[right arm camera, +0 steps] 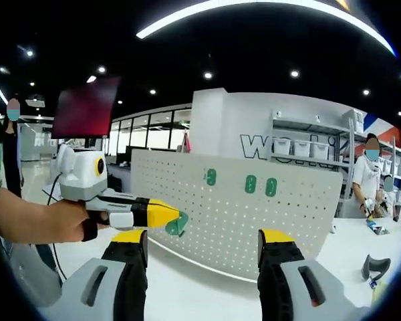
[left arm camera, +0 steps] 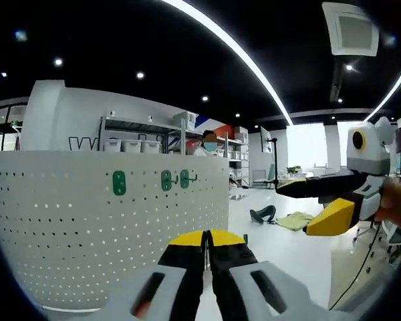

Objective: Insert the hook assembly into the mounting plate slot until the hook locks in place.

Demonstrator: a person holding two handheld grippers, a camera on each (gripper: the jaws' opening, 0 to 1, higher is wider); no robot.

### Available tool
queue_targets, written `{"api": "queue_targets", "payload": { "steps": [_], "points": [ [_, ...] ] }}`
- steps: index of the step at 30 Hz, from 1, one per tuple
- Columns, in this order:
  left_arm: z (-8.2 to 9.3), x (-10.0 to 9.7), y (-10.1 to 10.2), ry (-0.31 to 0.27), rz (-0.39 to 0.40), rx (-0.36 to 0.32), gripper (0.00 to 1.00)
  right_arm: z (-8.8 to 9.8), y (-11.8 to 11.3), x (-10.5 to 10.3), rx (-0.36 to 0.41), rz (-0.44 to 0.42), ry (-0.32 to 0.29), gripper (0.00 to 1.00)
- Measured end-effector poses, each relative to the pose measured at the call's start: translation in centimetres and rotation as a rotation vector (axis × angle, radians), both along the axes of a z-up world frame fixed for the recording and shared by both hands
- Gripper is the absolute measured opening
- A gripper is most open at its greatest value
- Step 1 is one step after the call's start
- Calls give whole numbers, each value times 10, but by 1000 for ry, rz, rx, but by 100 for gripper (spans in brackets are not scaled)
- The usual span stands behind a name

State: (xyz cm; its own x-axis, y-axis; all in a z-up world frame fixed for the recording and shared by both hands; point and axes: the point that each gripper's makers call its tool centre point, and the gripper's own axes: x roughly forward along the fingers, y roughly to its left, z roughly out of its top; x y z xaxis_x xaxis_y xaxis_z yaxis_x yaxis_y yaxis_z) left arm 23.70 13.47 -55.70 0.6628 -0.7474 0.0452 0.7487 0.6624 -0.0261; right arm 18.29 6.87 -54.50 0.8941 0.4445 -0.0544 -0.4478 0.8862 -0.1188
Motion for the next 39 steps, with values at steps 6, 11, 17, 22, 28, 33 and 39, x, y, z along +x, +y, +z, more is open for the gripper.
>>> {"api": "queue_targets", "payload": {
  "steps": [6, 11, 17, 22, 28, 33, 39],
  "points": [
    [17, -20, -5, -1, -40, -83, 2, 8, 7, -5, 14, 18, -18, 54],
    [27, -29, -8, -3, -56, -116, 2, 11, 13, -8, 19, 36, -19, 47],
    [36, -38, -14, 2, -84, -159, 2, 14, 17, -10, 11, 43, -31, 30],
    [40, -43, -18, 22, -108, -199, 2, 18, 16, -11, 28, 39, -43, 22],
    [42, -46, -22, 40, -122, -231, 2, 20, 20, -11, 40, 45, -46, 15],
    [42, -47, -26, 58, -127, -258, 2, 22, 21, -11, 37, 40, -57, 8],
    [43, -47, -29, 71, -125, -279, 2, 20, 21, -7, 35, 33, -50, 6]
  ]
}}
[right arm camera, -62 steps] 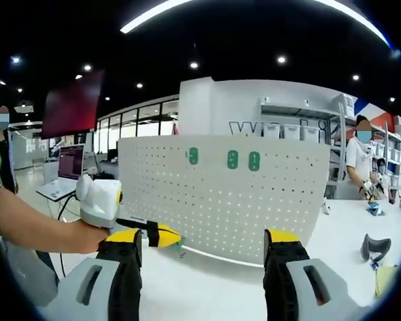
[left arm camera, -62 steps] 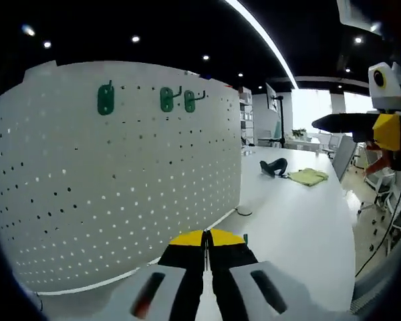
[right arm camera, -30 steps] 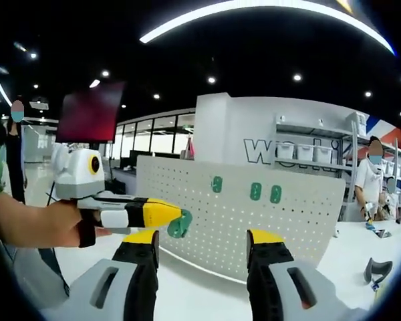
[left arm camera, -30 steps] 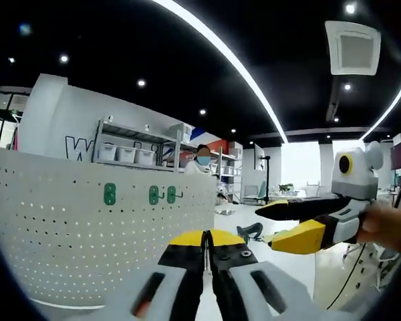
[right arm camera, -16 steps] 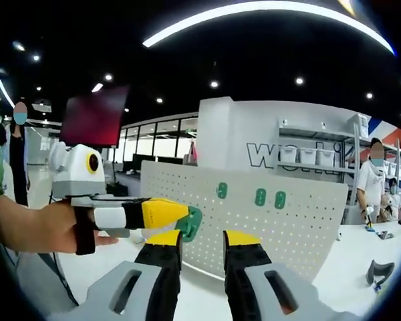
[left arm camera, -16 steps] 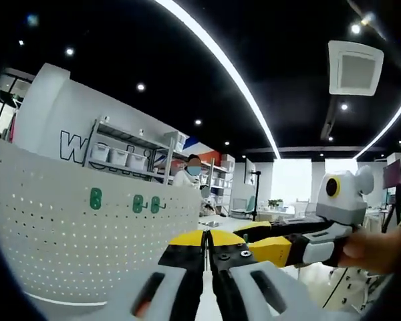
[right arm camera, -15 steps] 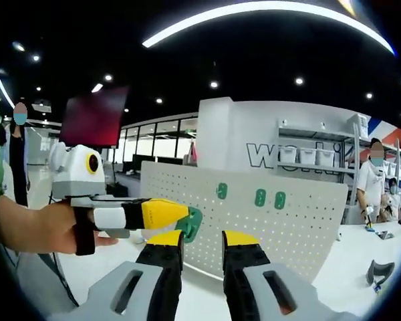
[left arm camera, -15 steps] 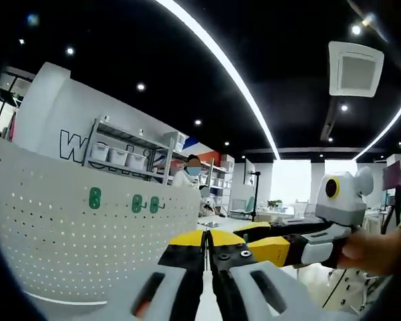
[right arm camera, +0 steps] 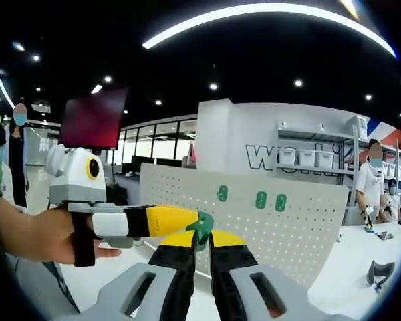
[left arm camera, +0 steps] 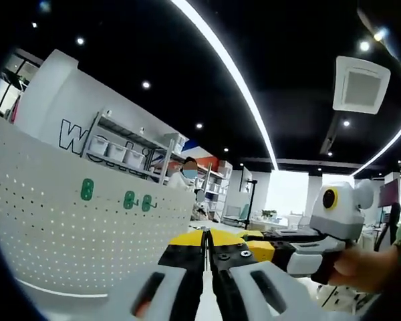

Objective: Insert the hook assembly into the mounting plate slot until the hook locks in place.

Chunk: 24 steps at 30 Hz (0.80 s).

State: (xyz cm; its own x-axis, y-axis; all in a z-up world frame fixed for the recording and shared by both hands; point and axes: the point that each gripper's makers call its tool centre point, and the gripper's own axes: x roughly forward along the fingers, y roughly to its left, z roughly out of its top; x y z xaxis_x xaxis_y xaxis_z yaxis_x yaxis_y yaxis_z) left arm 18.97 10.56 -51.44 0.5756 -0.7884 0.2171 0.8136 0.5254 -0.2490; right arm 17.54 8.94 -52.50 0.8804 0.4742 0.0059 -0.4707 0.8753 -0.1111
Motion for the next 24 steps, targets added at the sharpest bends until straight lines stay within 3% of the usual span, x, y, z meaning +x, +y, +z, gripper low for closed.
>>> {"api": "queue_targets", "payload": {
  "steps": [13, 23, 24],
  "points": [
    [2, -4, -6, -5, -13, 2, 2, -2, 0, 2, -2, -7, 8, 3],
    [1, -7, -8, -25, -12, 34, 2, -3, -1, 0, -9, -15, 9, 3],
    [-1, -7, -8, -28, -4, 61, 2, -2, -2, -1, -15, -17, 4, 3]
  ]
}}
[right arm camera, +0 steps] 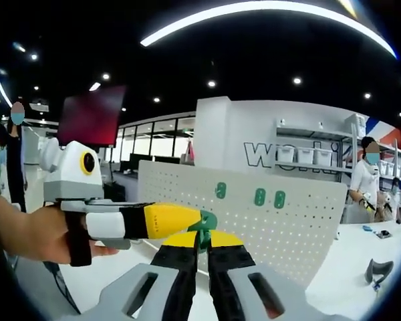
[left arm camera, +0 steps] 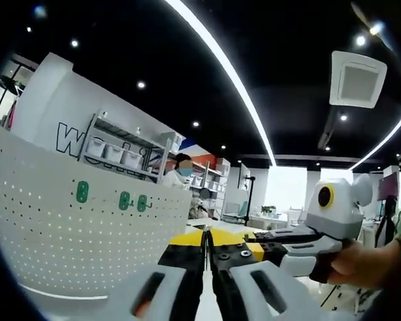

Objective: Insert the hook assembly into the mounting plate slot until the hook locks in place.

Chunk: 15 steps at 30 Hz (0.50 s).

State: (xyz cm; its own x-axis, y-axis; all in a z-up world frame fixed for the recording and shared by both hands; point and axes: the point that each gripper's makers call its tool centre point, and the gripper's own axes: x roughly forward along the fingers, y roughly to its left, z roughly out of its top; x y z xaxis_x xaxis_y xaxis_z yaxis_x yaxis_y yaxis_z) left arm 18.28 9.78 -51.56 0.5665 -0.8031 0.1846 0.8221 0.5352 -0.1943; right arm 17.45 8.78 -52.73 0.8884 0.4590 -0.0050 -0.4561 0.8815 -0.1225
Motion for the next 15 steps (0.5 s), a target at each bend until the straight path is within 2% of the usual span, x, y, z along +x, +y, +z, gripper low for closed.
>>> {"api": "queue_targets", "payload": {
  "steps": [3, 15],
  "points": [
    [3, -1, 0, 2, -3, -21, 2, -1, 0, -1, -3, -1, 1, 4],
    [2, -4, -2, -6, -6, -3, 2, 1, -2, -3, 1, -3, -5, 1]
  ]
}}
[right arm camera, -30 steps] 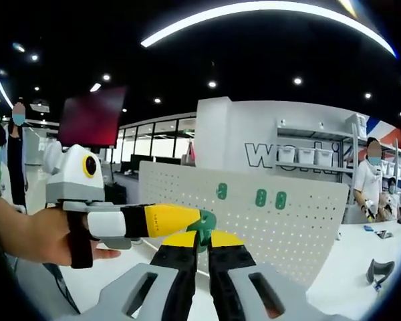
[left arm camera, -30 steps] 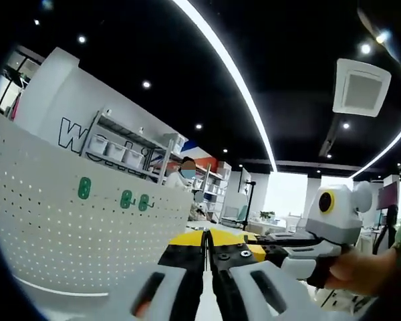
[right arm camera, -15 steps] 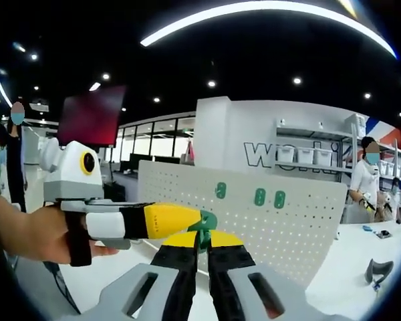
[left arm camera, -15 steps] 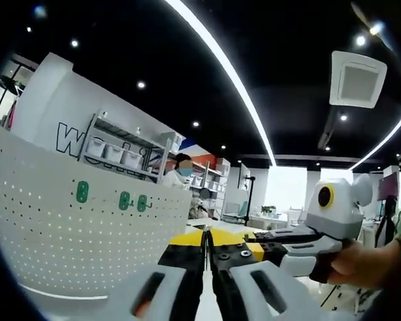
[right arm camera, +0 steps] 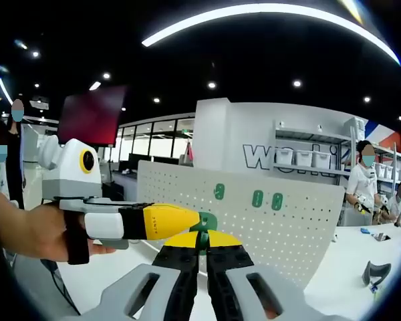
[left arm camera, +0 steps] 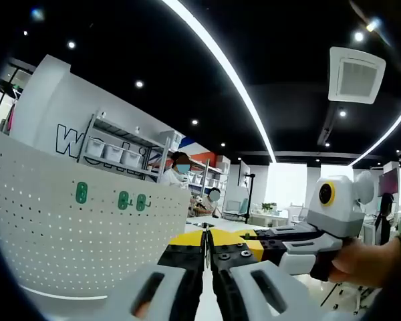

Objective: Insert the hook assembly into the mounting plate slot until the hook locks in place.

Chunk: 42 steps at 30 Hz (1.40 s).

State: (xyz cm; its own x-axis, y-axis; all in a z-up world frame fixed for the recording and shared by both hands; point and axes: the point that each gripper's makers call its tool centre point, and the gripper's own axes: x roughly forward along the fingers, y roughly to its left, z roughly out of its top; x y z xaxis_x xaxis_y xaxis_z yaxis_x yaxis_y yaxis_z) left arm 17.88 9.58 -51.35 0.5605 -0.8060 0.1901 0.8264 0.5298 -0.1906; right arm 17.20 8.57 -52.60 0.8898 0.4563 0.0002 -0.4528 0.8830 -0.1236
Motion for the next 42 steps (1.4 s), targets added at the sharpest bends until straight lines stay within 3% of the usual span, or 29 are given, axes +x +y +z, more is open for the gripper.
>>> {"api": "queue_targets", "payload": {
  "steps": [12, 22, 31, 36, 42],
  "points": [
    [0, 1, 2, -19, -1, 22, 4, -2, 0, 3, 4, -6, 5, 1],
    [3, 0, 7, -27, -14, 50, 20, -4, 2, 5, 0, -4, 5, 1],
    [1, -6, 10, -22, -45, 96, 42, -6, 0, 7, 1, -7, 12, 1],
    [-8, -11, 8, 14, -84, 164, 65, -7, -1, 8, 3, -9, 13, 1],
    [-10, -15, 9, 16, -104, 179, 85, -8, 0, 8, 5, -8, 15, 1]
  ]
}}
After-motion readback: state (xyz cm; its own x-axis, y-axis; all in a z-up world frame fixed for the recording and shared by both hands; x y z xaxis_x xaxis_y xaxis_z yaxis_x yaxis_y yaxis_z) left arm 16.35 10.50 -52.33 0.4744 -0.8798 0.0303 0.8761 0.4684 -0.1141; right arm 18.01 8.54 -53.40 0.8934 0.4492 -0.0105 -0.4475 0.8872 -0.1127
